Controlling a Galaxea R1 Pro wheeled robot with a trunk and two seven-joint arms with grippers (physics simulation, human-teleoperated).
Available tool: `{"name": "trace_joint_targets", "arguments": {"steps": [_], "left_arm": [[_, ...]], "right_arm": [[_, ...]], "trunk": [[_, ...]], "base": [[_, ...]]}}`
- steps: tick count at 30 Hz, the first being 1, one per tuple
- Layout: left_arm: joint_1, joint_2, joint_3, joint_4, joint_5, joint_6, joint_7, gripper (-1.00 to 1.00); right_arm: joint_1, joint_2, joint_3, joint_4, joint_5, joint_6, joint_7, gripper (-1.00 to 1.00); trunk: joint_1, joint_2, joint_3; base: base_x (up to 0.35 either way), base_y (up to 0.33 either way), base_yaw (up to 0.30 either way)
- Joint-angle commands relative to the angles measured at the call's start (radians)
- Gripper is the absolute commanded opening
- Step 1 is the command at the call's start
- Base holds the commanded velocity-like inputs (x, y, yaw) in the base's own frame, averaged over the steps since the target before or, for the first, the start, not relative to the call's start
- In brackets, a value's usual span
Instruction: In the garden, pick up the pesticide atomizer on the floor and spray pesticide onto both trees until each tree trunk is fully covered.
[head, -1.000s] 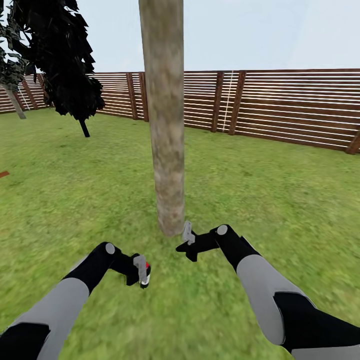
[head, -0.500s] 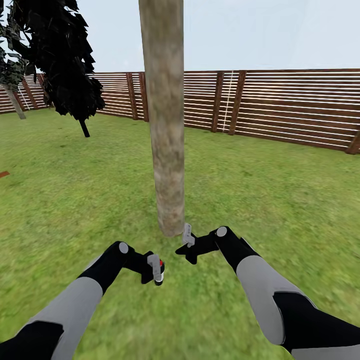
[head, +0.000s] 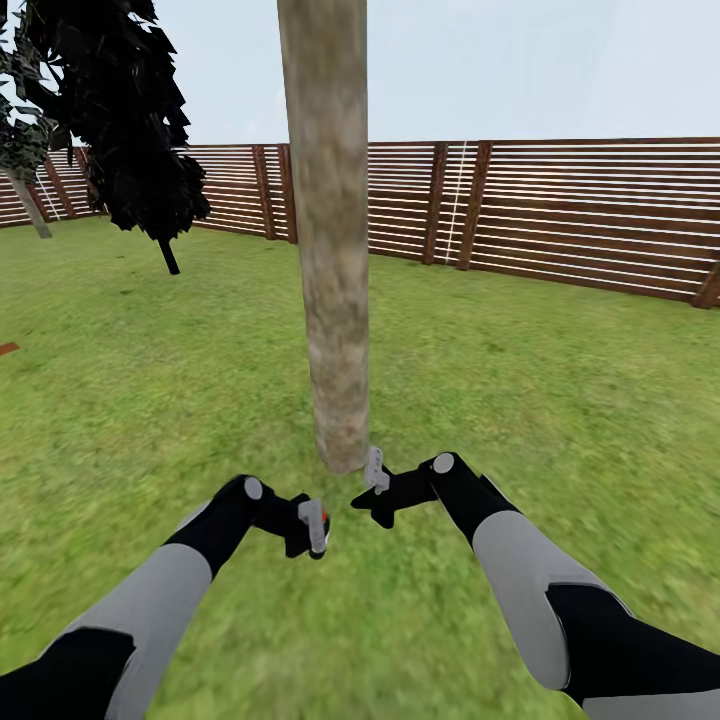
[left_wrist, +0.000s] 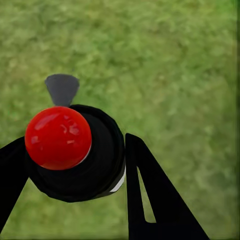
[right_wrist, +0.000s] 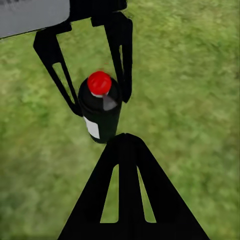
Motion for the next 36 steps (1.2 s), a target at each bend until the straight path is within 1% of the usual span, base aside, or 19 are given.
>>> {"name": "trace_joint_targets", "arguments": {"steps": [1, 3, 5, 10, 13, 15, 17, 21, 24, 29, 31, 36], "left_arm": [[0.000, -0.005, 0.000, 0.001, -0.002, -0.001, 0.001, -1.00], [0.001, -0.022, -0.002, 0.003, -0.004, -0.002, 0.001, -1.00], [0.000, -0.031, -0.002, 0.003, -0.014, -0.001, 0.001, -1.00], [0.000, -0.036, -0.001, 0.002, -0.023, 0.000, 0.006, -1.00], [0.000, -0.037, -0.001, 0.003, -0.021, 0.000, 0.050, -1.00], [0.000, -0.041, -0.001, 0.003, -0.020, 0.000, 0.056, -1.00], [0.000, -0.048, -0.001, 0.003, -0.020, 0.000, 0.059, -1.00], [0.000, -0.052, 0.001, 0.003, -0.019, -0.001, 0.061, -1.00], [0.001, -0.061, 0.001, 0.004, -0.017, -0.002, 0.061, -1.00], [0.000, -0.065, 0.003, 0.005, -0.005, -0.006, 0.061, -1.00], [0.000, -0.071, 0.003, 0.005, -0.005, -0.007, 0.061, -1.00], [0.000, -0.074, 0.004, 0.005, -0.003, -0.008, 0.062, -1.00]], "right_arm": [[0.000, 0.000, 0.000, 0.000, 0.000, 0.000, 0.000, -1.00], [0.000, 0.000, 0.000, 0.000, 0.000, 0.000, 0.000, -1.00], [0.000, 0.000, 0.000, -0.001, 0.000, 0.000, 0.000, -1.00], [0.000, 0.000, 0.000, -0.001, 0.000, 0.000, 0.000, -1.00], [0.000, 0.000, 0.000, -0.001, 0.000, 0.000, 0.000, -1.00], [0.000, 0.000, 0.000, -0.002, 0.000, 0.000, 0.000, -1.00], [0.000, 0.000, 0.000, -0.002, 0.000, 0.000, 0.000, -1.00], [0.001, 0.000, 0.000, -0.002, 0.000, 0.000, 0.000, -1.00], [0.000, 0.000, 0.000, -0.002, 0.000, 0.000, 0.000, -1.00], [0.000, 0.000, 0.000, -0.002, 0.000, 0.000, 0.000, -1.00], [0.000, 0.000, 0.000, -0.003, 0.000, -0.001, 0.000, -1.00], [0.000, 0.000, 0.000, -0.003, 0.000, -0.002, 0.000, -1.00]], "trunk": [[0.000, 0.000, 0.000], [0.000, 0.000, 0.000], [0.000, 0.000, 0.000], [0.000, 0.000, 0.000], [0.000, 0.000, 0.000], [0.000, 0.000, 0.000], [0.000, 0.000, 0.000], [0.000, 0.000, 0.000], [0.000, 0.000, 0.000], [0.000, 0.000, 0.000], [0.000, 0.000, 0.000], [0.000, 0.000, 0.000]], "base": [[0.000, 0.000, 0.000], [0.000, 0.000, 0.000], [0.000, 0.000, 0.000], [0.000, 0.000, 0.000], [0.000, 0.000, 0.000], [0.000, 0.000, 0.000], [0.000, 0.000, 0.000], [0.000, 0.000, 0.000], [0.000, 0.000, 0.000], [0.000, 0.000, 0.000], [0.000, 0.000, 0.000], [0.000, 0.000, 0.000]]}}
